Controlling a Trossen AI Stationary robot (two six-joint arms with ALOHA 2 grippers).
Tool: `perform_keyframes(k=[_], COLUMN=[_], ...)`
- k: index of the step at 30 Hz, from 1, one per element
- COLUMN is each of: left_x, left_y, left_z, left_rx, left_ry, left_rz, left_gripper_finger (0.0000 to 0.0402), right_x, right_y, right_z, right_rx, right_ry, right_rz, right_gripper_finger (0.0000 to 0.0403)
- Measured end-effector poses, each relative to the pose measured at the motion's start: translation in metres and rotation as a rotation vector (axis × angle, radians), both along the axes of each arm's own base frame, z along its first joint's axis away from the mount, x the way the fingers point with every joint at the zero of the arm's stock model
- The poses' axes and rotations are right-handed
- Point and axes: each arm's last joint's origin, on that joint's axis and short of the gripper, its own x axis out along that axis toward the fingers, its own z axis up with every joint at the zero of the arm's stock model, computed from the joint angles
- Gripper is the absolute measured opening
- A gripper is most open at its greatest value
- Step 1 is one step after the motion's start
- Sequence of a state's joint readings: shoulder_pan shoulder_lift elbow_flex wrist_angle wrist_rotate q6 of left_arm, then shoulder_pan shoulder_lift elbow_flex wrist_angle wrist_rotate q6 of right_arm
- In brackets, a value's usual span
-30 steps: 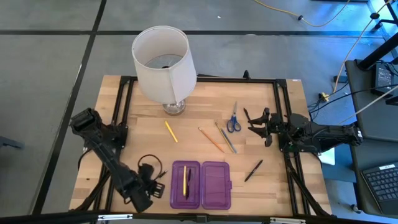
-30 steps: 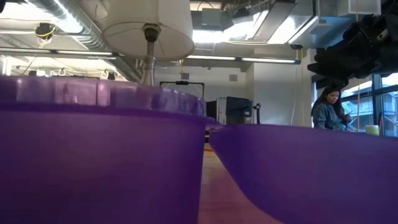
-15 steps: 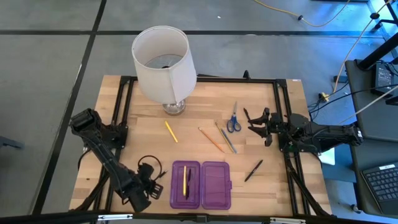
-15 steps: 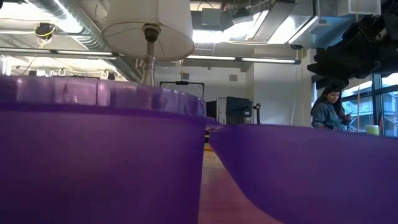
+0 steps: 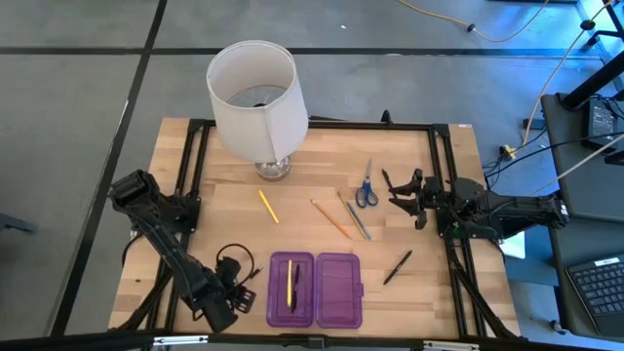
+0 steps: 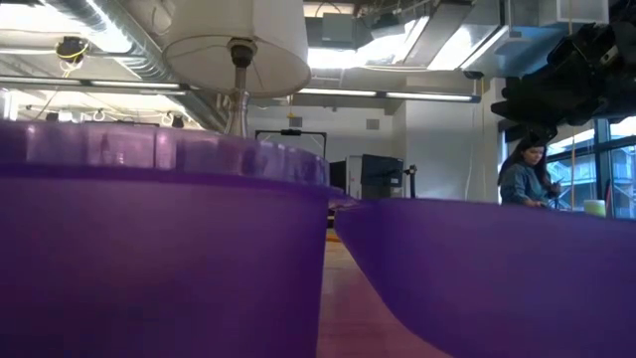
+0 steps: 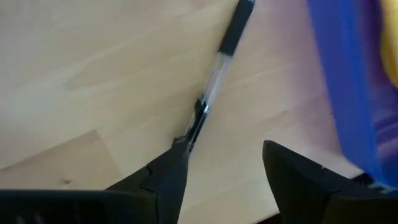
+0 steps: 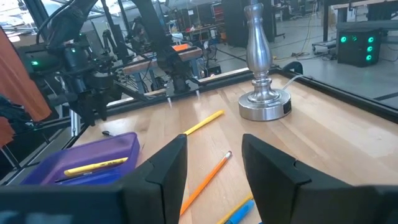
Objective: Pick & place school supplies into a supply box
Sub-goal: Put the bottom left black pen into the violet supply box
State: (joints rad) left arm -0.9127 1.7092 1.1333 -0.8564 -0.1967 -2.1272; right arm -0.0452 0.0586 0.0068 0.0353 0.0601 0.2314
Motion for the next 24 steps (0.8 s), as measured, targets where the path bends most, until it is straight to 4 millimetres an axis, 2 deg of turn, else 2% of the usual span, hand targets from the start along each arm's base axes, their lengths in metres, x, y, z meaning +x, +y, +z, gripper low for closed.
perform_keyframes(k=[8, 16, 20, 24], left_x=[0.002, 0.017, 0.022, 0.024], left_y=[0.002, 0.006, 0.01, 0.012], left_z=[-0.022, -0.049, -0.052, -0.052], left_rx=[-0.006, -0.001, -0.013, -0.02], left_ry=[0.08, 0.208, 0.236, 0.234], left_rz=[0.004, -0.048, -0.06, -0.051], left_gripper_finger=[0.0186, 0.0174, 0.0152, 0.0112], right_x=[0.0, 0.0, 0.0, 0.0], right_y=[0.0, 0.0, 0.0, 0.0], right_z=[0.0, 0.0, 0.0, 0.0], right_rx=[0.002, 0.003, 0.003, 0.003], right_ry=[0.0, 0.001, 0.0, 0.0], right_rz=[0.0, 0.0, 0.0, 0.0], right_gripper_finger=[0.0158, 0.0158, 0.0158, 0.0158])
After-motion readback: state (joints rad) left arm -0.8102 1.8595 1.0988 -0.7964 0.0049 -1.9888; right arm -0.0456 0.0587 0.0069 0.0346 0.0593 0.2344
